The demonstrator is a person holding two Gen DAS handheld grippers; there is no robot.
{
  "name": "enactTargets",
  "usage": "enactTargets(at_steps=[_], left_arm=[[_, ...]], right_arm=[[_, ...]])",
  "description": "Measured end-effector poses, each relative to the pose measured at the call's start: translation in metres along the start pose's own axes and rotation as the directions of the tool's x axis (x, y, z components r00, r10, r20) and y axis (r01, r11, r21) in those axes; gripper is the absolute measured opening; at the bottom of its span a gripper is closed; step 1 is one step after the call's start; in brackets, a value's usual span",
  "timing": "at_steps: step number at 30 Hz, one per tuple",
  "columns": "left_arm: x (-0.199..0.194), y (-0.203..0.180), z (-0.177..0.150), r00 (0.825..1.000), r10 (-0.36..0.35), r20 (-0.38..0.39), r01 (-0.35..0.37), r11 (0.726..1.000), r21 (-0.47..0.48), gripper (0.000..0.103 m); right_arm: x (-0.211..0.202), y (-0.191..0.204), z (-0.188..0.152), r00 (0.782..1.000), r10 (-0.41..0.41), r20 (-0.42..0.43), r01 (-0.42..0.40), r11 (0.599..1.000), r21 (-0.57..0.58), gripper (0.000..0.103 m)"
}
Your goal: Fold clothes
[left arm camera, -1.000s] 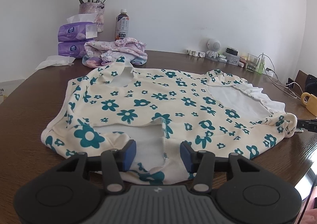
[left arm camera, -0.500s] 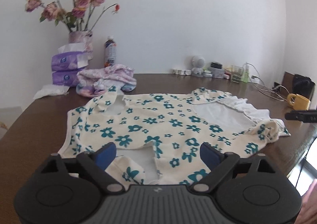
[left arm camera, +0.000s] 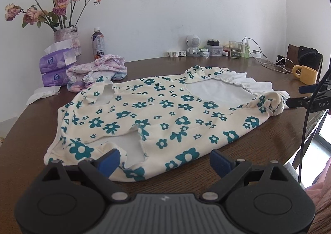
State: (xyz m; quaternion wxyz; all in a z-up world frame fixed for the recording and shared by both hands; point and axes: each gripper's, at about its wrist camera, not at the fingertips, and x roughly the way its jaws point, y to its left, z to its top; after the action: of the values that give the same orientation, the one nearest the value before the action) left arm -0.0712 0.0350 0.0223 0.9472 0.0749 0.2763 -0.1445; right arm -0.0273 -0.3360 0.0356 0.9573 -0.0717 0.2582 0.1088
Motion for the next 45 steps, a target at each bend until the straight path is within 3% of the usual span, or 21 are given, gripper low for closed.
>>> enactTargets(at_steps=[3, 6, 9, 11, 12, 16, 22, 27, 32, 33, 35, 38, 45], left_arm=[[0.001, -0.002, 0.004, 1.000, -0.015, 0.003, 0.015, 0.998, 0.053, 0.091], [0.001, -0.006, 0.007, 0.999, -0.034, -0.002, 0.034, 0.990, 0.135, 0.078], [0.004, -0.013, 0.009, 0.998, -0.042, -0.036, 0.049, 0.968, 0.245, 0.067], [0.008, -0.018, 0.008, 0.997, -0.049, -0.063, 0.066, 0.950, 0.304, 0.059], [0.008, -0.020, 0.007, 0.996, -0.056, -0.074, 0.077, 0.941, 0.329, 0.058], [0.011, -0.025, 0.007, 0.990, -0.074, -0.116, 0.117, 0.898, 0.425, 0.048], [0.020, -0.024, 0.010, 0.984, -0.039, -0.172, 0.124, 0.848, 0.515, 0.031], [0.020, -0.023, 0.011, 0.980, -0.030, -0.197, 0.138, 0.816, 0.562, 0.030], [0.024, -0.024, 0.014, 0.978, -0.028, -0.208, 0.149, 0.790, 0.594, 0.029], [0.025, -0.024, 0.014, 0.977, -0.030, -0.211, 0.153, 0.786, 0.599, 0.026], [0.027, -0.027, 0.014, 0.974, -0.032, -0.224, 0.166, 0.775, 0.610, 0.011], [0.028, -0.026, 0.016, 0.976, -0.024, -0.218, 0.155, 0.780, 0.606, 0.004], [0.026, -0.027, 0.015, 0.978, -0.024, -0.207, 0.148, 0.780, 0.608, 0.003]], right_arm=[[-0.001, 0.004, -0.002, 1.000, 0.014, 0.021, -0.012, 0.997, -0.077, 0.098], [-0.002, 0.012, -0.001, 0.998, 0.050, 0.030, -0.042, 0.978, -0.206, 0.094], [0.001, 0.018, 0.002, 0.994, 0.112, -0.005, -0.107, 0.938, -0.331, 0.068], [0.007, 0.020, 0.004, 0.989, 0.138, -0.043, -0.144, 0.911, -0.386, 0.042], [0.010, 0.021, 0.004, 0.988, 0.144, -0.064, -0.157, 0.902, -0.403, 0.040], [0.015, 0.024, 0.004, 0.983, 0.157, -0.095, -0.184, 0.851, -0.492, 0.041], [0.022, 0.025, 0.008, 0.974, 0.185, -0.133, -0.228, 0.777, -0.586, 0.041], [0.026, 0.022, 0.008, 0.964, 0.201, -0.175, -0.267, 0.745, -0.612, 0.041], [0.028, 0.022, 0.011, 0.959, 0.210, -0.190, -0.283, 0.732, -0.619, 0.041], [0.029, 0.022, 0.012, 0.959, 0.211, -0.191, -0.285, 0.731, -0.620, 0.041], [0.031, 0.023, 0.013, 0.958, 0.213, -0.193, -0.287, 0.730, -0.621, 0.041], [0.034, 0.021, 0.015, 0.956, 0.217, -0.196, -0.292, 0.733, -0.614, 0.041], [0.037, 0.016, 0.017, 0.953, 0.225, -0.203, -0.302, 0.748, -0.591, 0.041]])
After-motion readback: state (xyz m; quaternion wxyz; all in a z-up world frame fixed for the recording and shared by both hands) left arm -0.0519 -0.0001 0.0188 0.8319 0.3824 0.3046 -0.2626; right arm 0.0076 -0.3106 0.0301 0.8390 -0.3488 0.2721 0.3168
